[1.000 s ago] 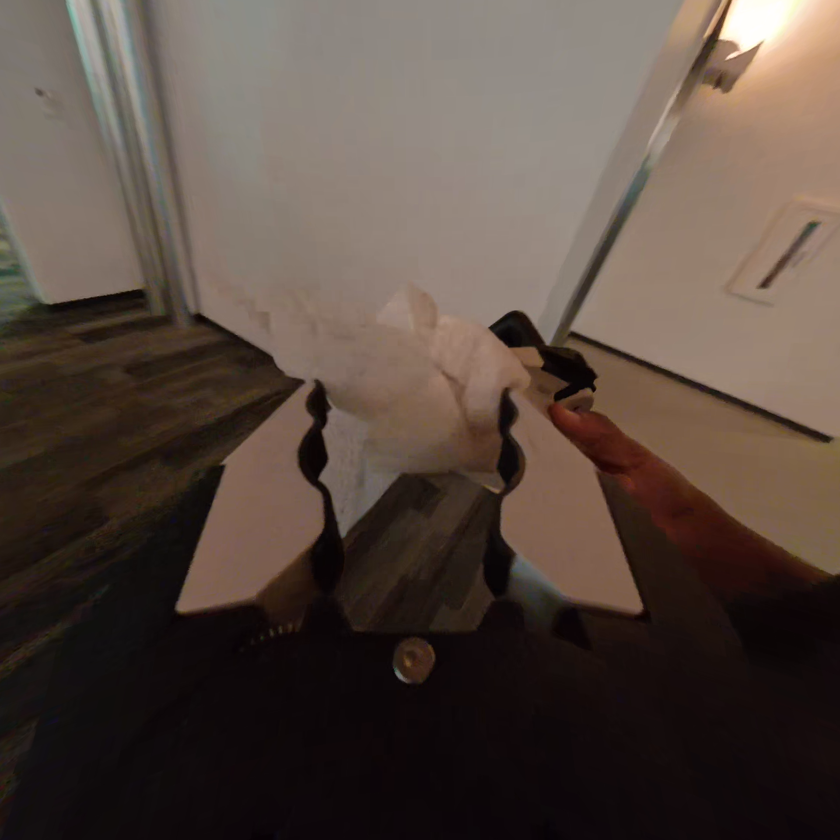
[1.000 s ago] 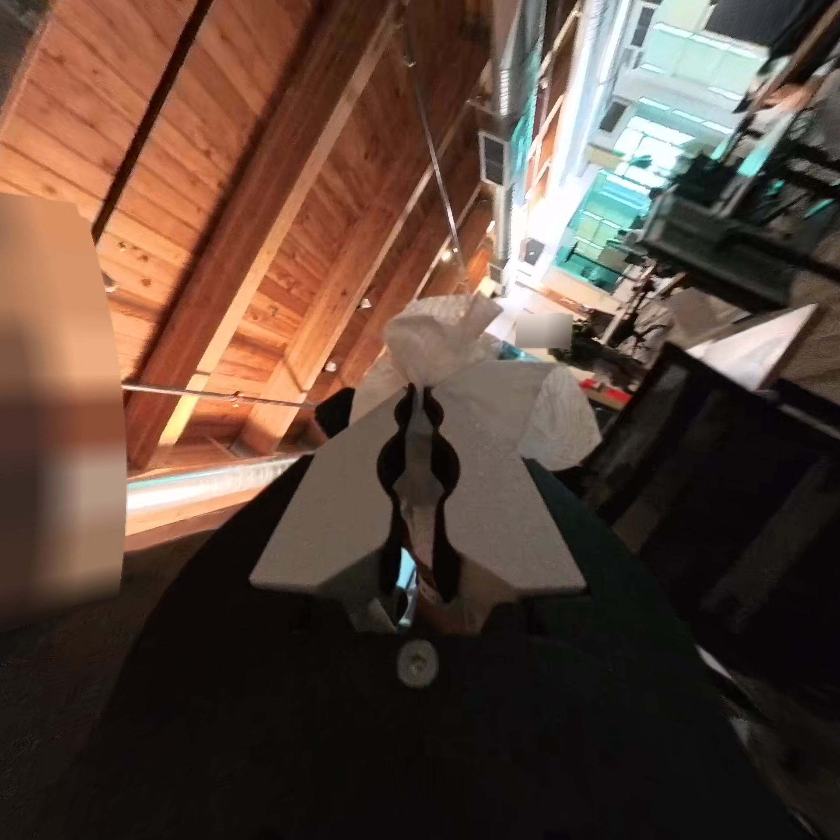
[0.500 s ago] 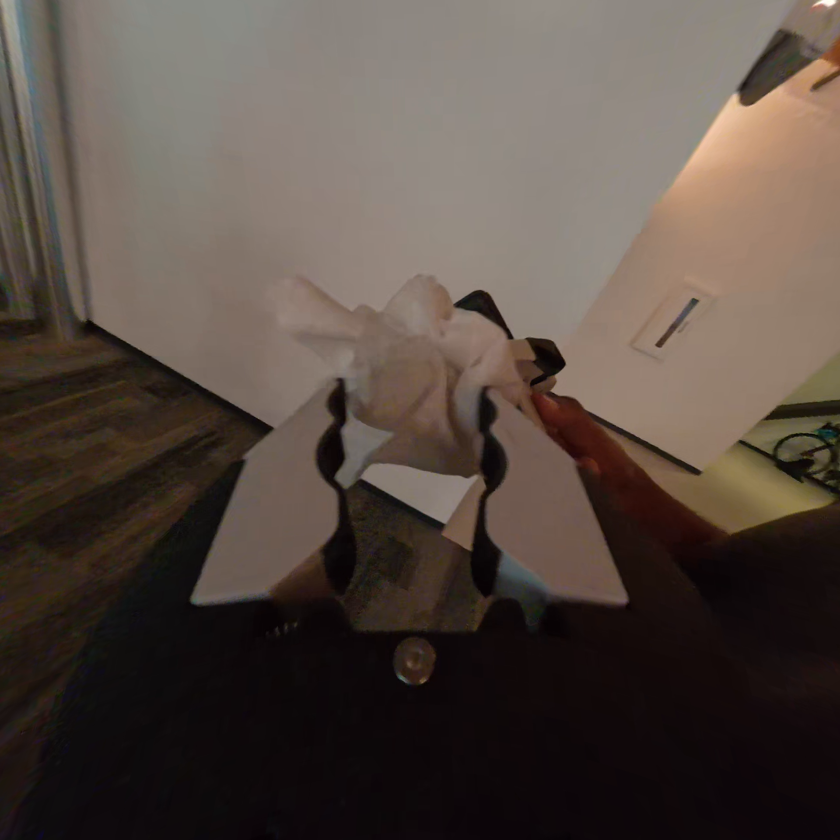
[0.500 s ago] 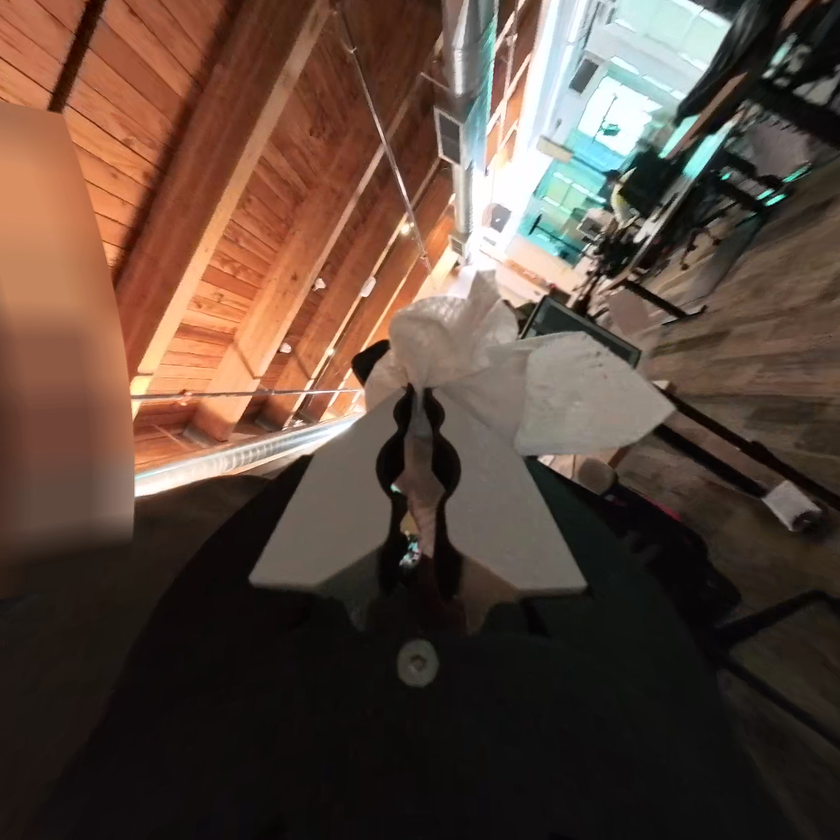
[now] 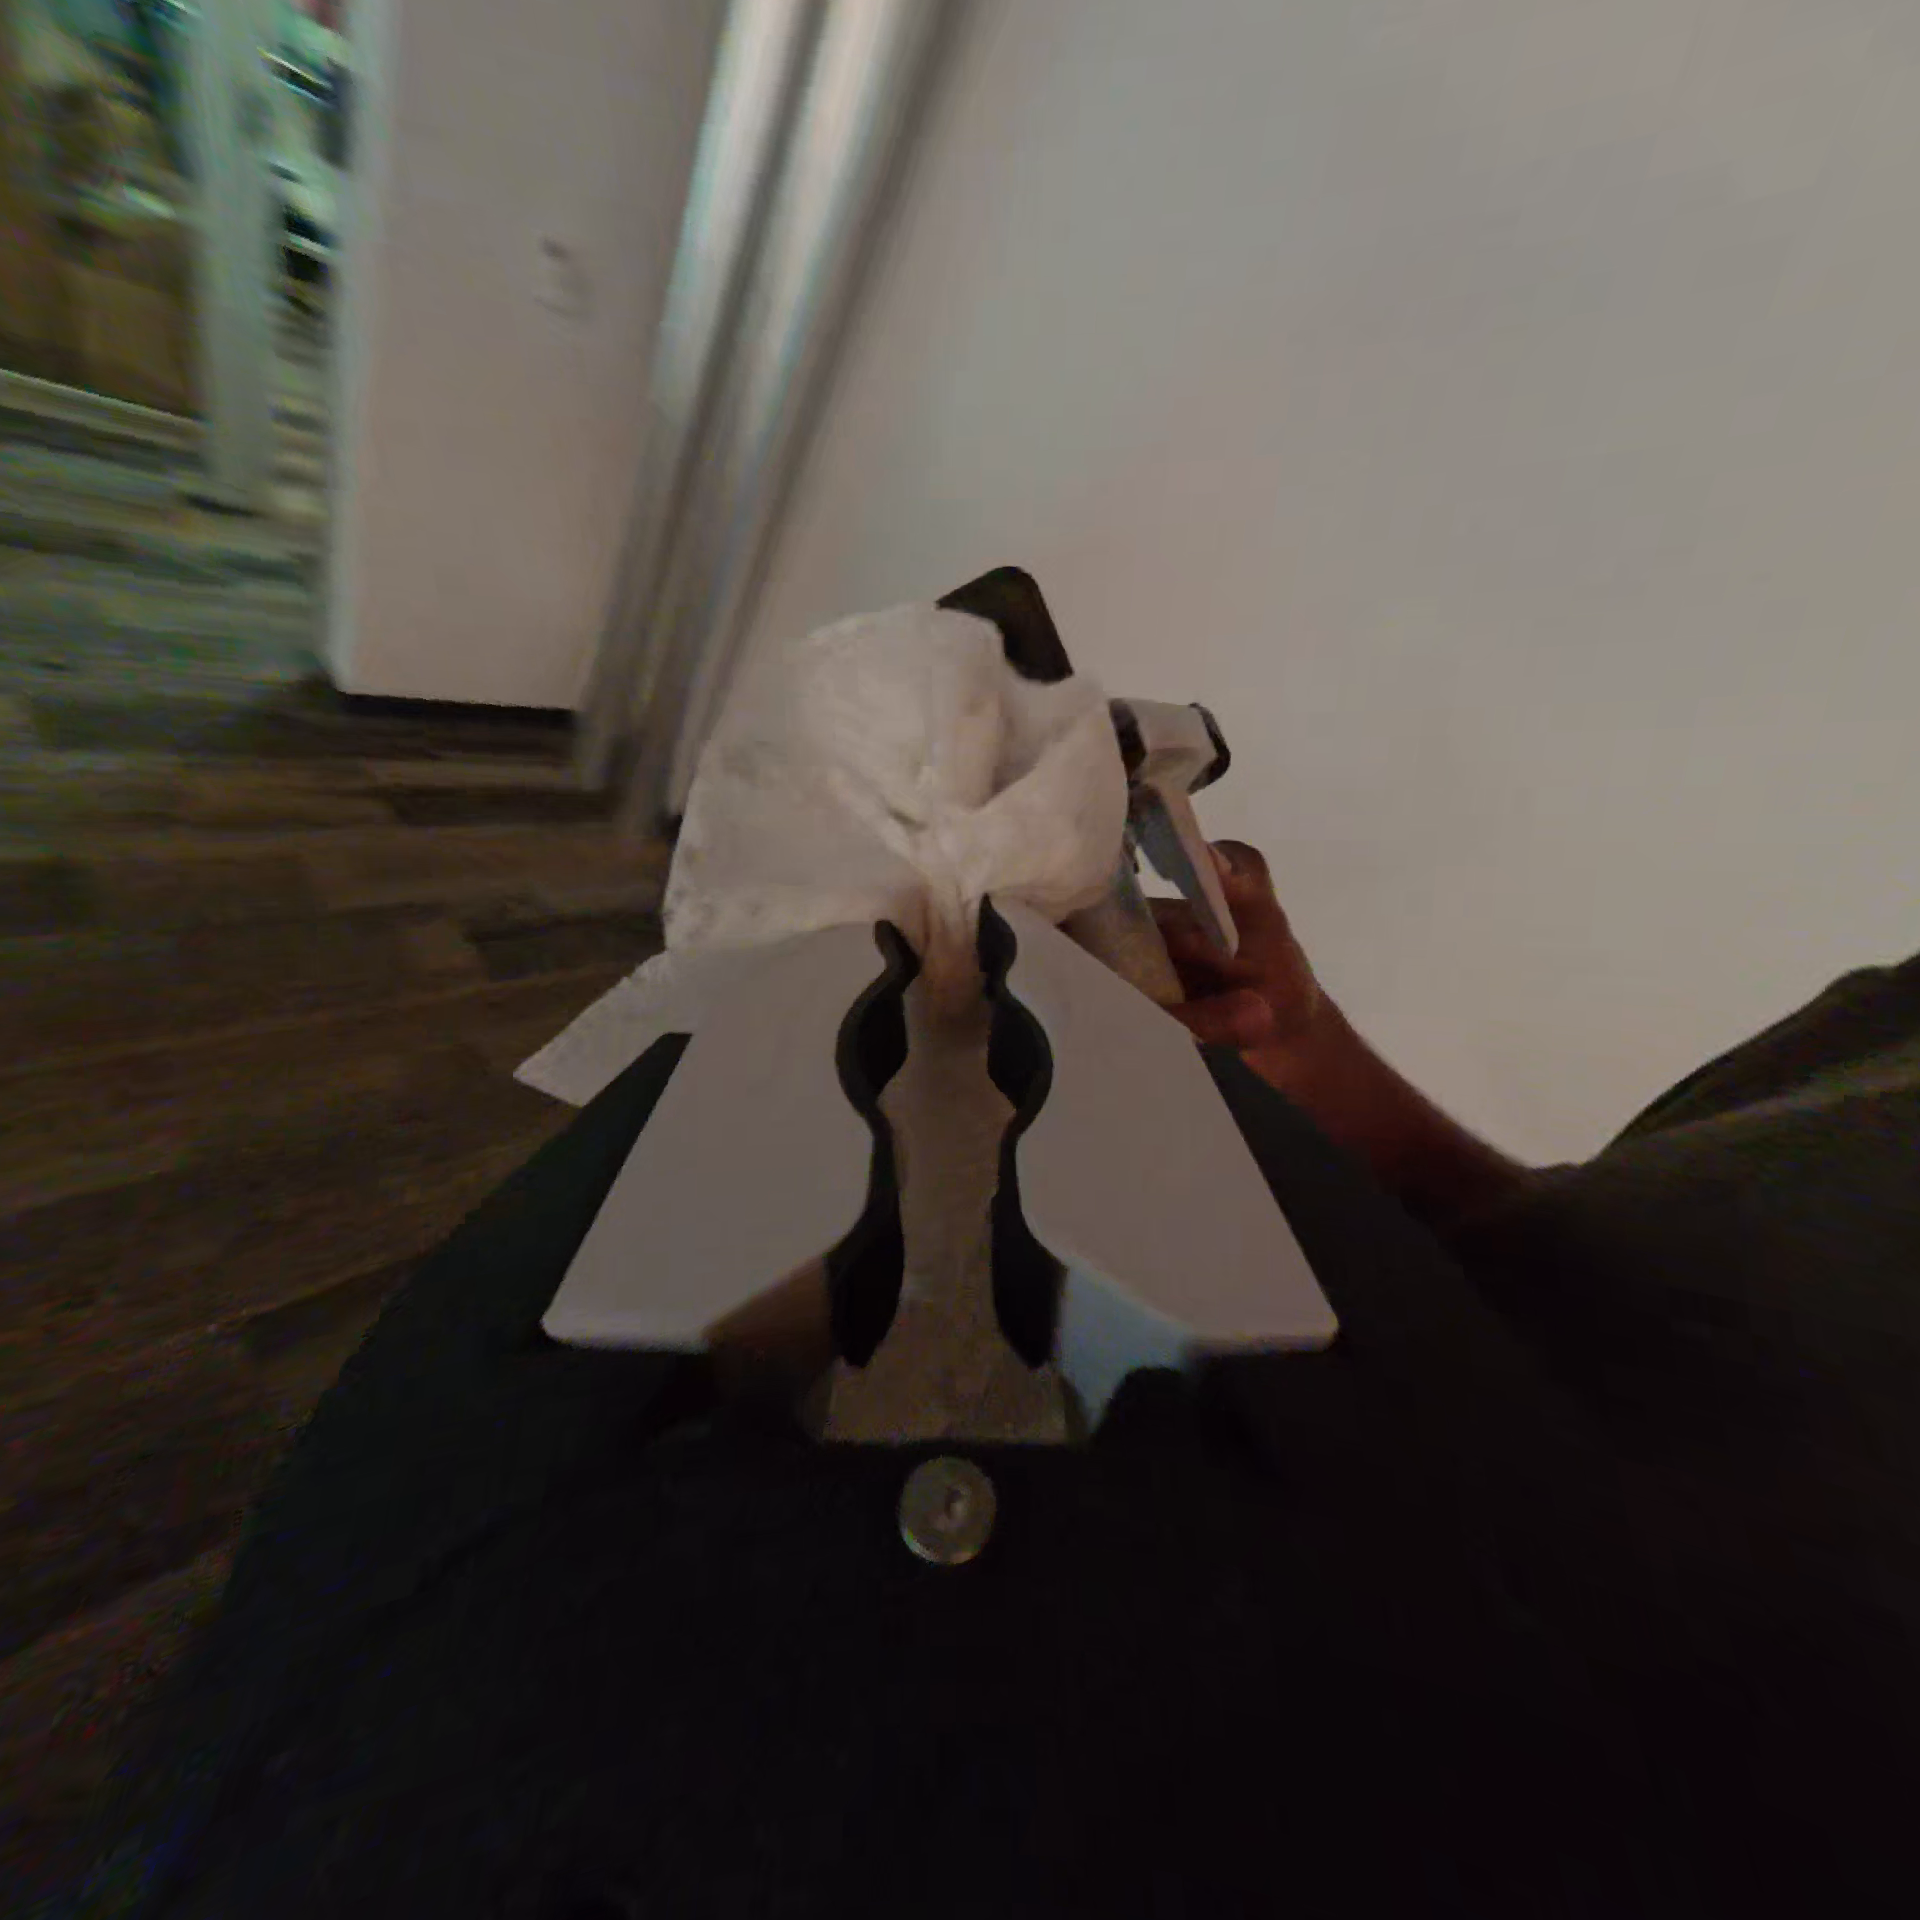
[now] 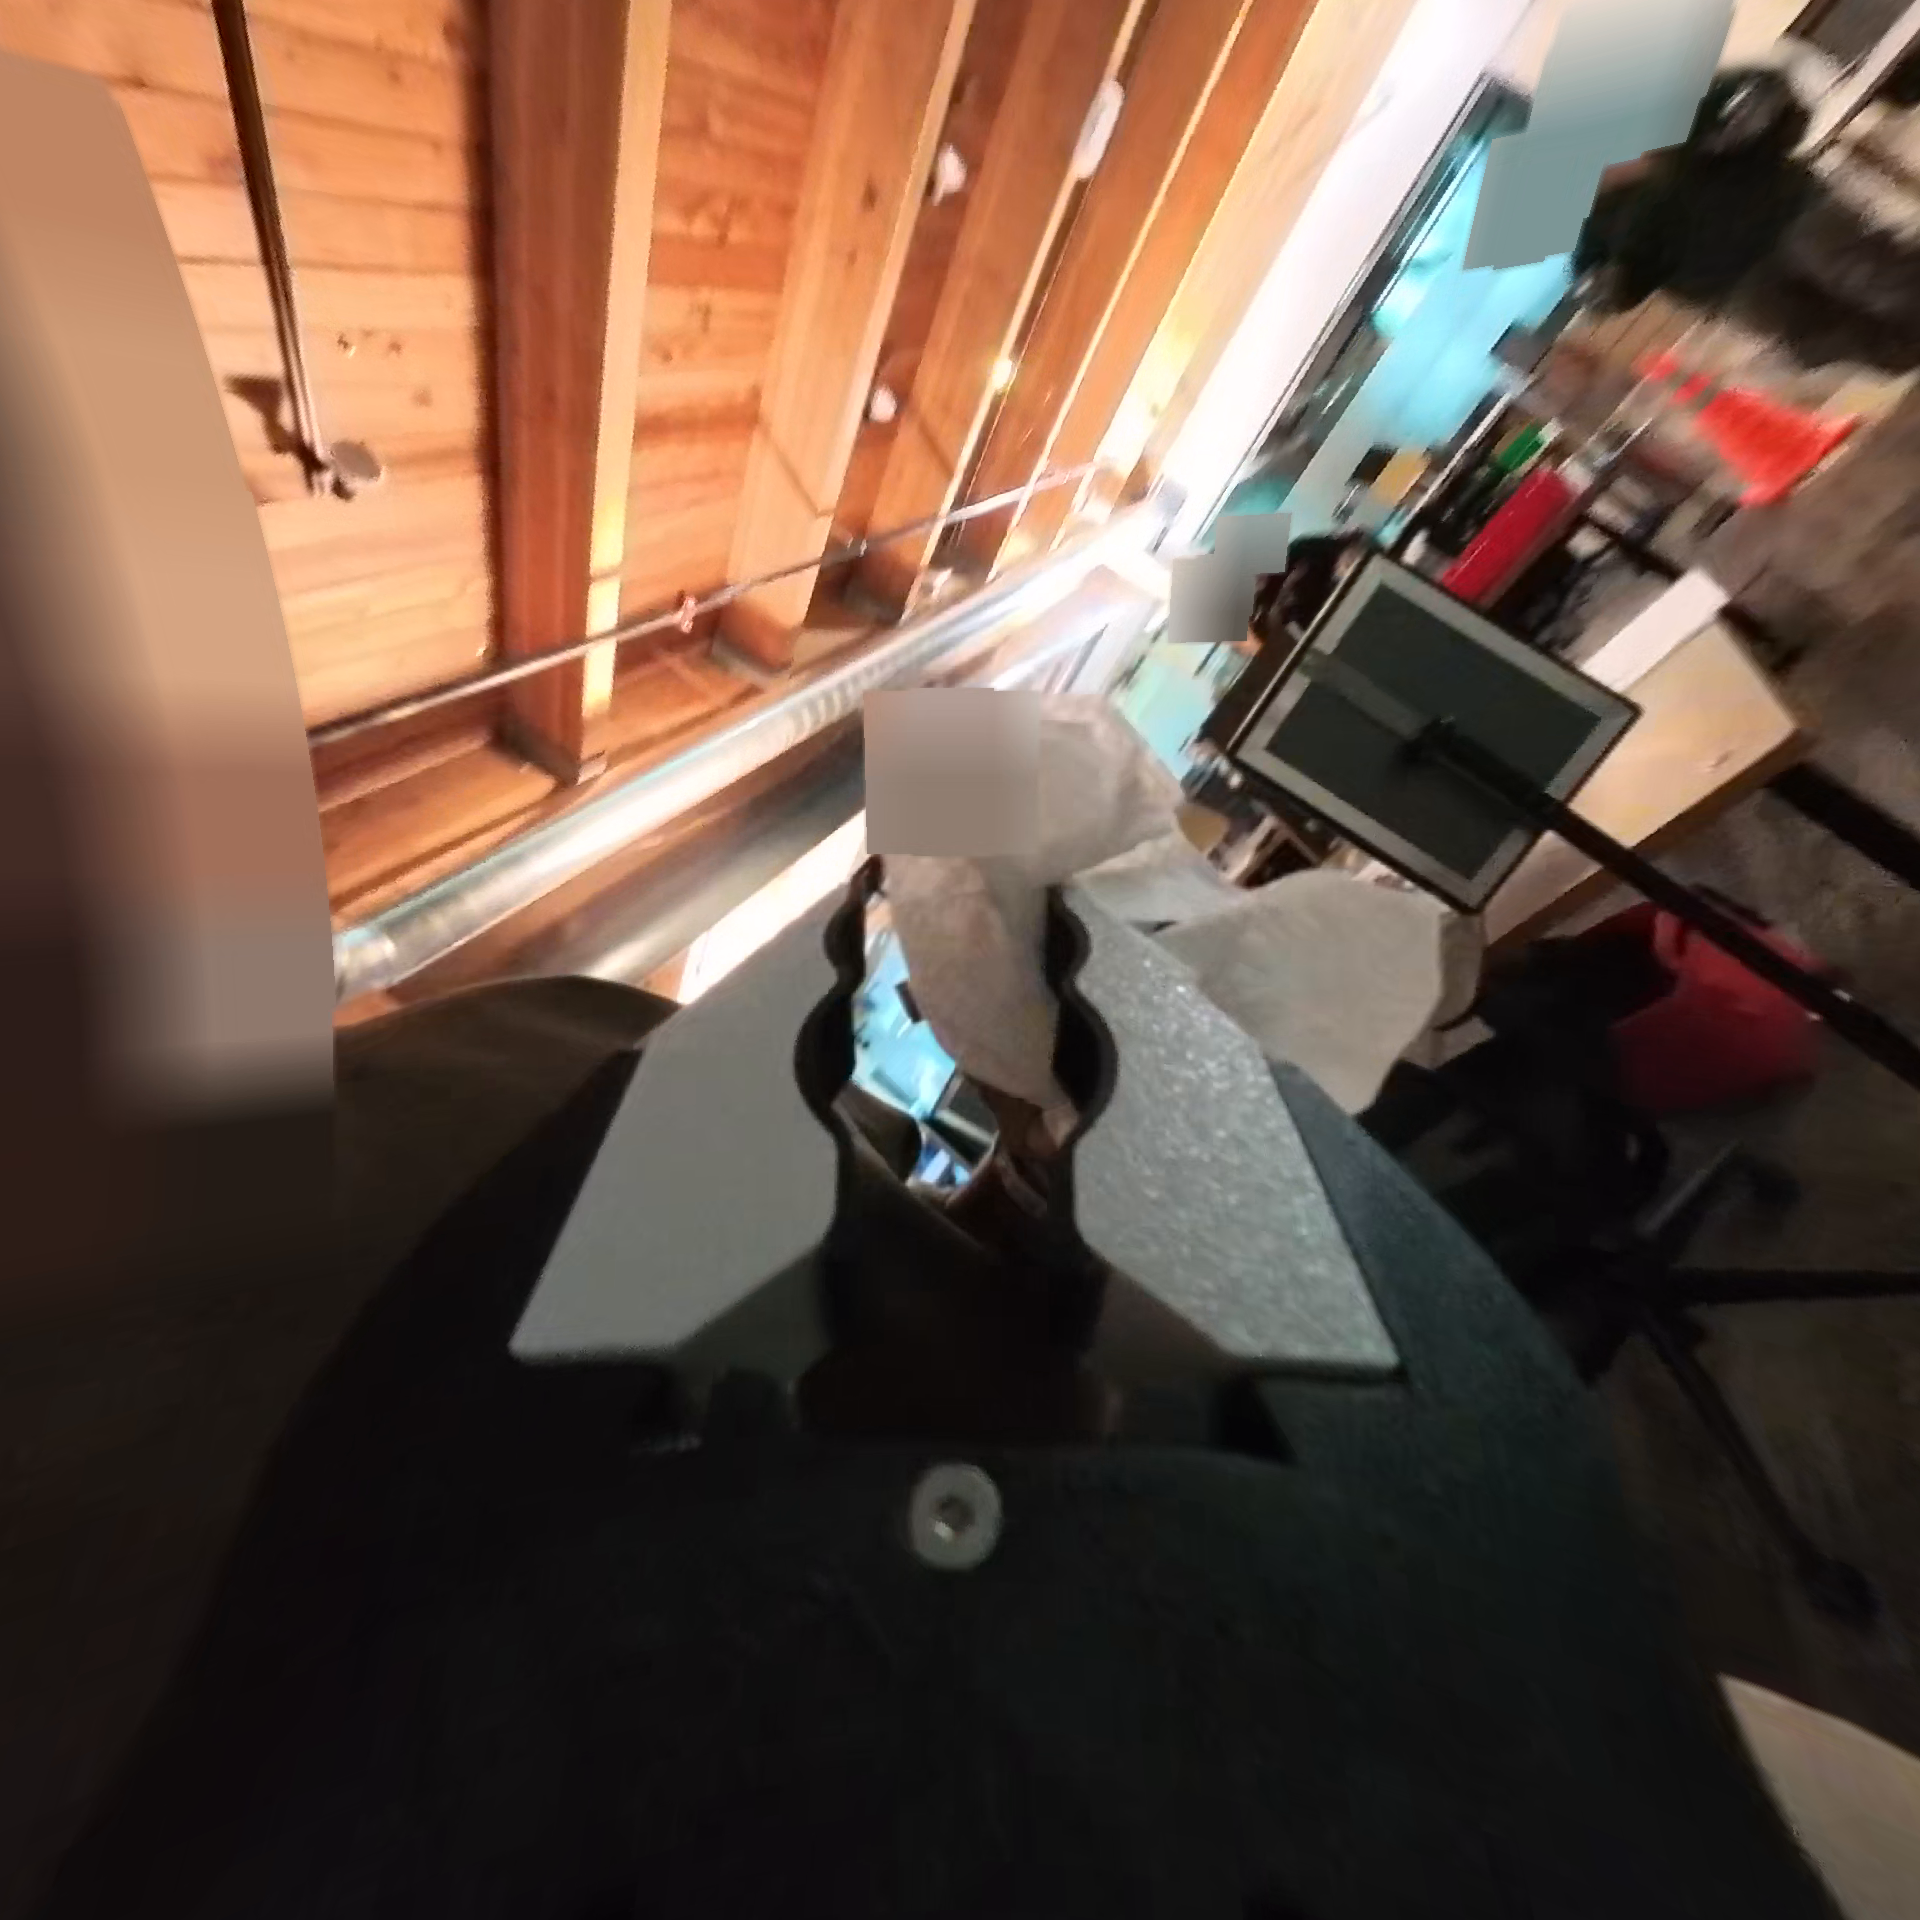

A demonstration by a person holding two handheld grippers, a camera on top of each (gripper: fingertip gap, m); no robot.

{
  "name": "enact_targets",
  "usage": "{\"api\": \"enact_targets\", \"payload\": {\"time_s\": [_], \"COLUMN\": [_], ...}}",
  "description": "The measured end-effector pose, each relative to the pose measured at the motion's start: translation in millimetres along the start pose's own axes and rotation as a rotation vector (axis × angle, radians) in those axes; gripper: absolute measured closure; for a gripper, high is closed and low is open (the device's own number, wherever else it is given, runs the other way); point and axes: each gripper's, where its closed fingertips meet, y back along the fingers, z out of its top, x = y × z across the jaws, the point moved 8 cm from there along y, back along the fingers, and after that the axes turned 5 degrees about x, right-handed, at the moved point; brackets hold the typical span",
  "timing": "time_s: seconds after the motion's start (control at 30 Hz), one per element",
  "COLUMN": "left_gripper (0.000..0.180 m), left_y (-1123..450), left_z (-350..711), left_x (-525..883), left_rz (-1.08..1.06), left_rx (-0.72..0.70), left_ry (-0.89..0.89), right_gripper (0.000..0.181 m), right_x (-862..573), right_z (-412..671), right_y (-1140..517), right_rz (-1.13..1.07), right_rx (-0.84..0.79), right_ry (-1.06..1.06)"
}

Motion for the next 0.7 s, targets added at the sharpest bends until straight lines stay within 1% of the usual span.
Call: {"api": "enact_targets", "payload": {"time_s": [0.07, 0.17, 0.2, 0.27, 0.33, 0.37, 0.43, 0.47, 0.53, 0.63, 0.7], "left_gripper": [0.178, 0.179, 0.179, 0.179, 0.180, 0.180, 0.180, 0.180, 0.180, 0.180, 0.180], "left_y": [6, 28, 39, 60, 83, 95, 118, 129, 151, 186, 207], "left_z": [24, 49, 55, 67, 84, 94, 118, 132, 163, 204, 223], "left_x": [41, 115, 143, 200, 256, 284, 337, 362, 405, 467, 508], "left_rz": [0.049, 0.107, 0.105, 0.065, -0.012, -0.042, -0.063, -0.072, -0.112, -0.130, -0.107], "left_rx": [-0.105, -0.291, -0.354, -0.490, -0.610, -0.647, -0.674, -0.676, -0.684, -0.699, -0.706], "left_ry": [0.115, 0.255, 0.306, 0.427, 0.538, 0.571, 0.625, 0.649, 0.680, 0.687, 0.687], "right_gripper": [0.148, 0.146, 0.143, 0.138, 0.134, 0.130, 0.124, 0.118, 0.110, 0.108, 0.113], "right_x": [-28, -80, -100, -140, -174, -189, -218, -233, -264, -312, -351], "right_z": [56, 128, 149, 182, 207, 218, 242, 254, 278, 316, 342], "right_y": [-11, -38, -50, -81, -122, -146, -199, -225, -272, -334, -377], "right_rz": [0.030, 0.008, -0.034, -0.139, -0.183, -0.186, -0.212, -0.220, -0.203, -0.123, -0.098], "right_rx": [0.047, 0.094, 0.107, 0.147, 0.187, 0.218, 0.327, 0.396, 0.514, 0.594, 0.649], "right_ry": [0.034, 0.172, 0.268, 0.525, 0.802, 0.937, 1.186, 1.295, 1.484, 1.686, 1.775]}}
